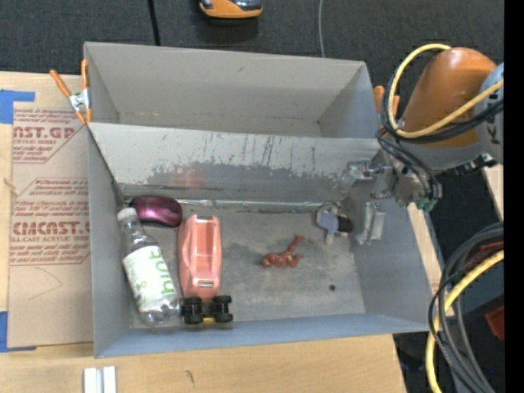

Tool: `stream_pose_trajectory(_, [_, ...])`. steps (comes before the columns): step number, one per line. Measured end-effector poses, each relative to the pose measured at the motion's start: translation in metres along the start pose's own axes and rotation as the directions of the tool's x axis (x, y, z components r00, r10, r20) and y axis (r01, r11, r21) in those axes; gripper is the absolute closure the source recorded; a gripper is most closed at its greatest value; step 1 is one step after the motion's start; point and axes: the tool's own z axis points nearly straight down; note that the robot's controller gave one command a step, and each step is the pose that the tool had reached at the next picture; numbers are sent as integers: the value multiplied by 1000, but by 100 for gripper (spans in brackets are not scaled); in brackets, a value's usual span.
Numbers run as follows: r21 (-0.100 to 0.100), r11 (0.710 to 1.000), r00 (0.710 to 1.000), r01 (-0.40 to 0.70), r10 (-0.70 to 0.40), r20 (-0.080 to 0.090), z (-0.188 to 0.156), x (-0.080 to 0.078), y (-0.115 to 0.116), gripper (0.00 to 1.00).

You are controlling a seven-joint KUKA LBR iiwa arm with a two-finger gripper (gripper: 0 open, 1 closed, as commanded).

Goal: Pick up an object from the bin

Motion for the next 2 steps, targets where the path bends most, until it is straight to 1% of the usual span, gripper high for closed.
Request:
stream_pose_trajectory(1, [1, 1000, 1000, 1, -1, 7, -5, -2, 1, 0])
stream_pose_trajectory(2, [2, 1000, 1000, 17, -17, 12, 44, 0, 17, 0])
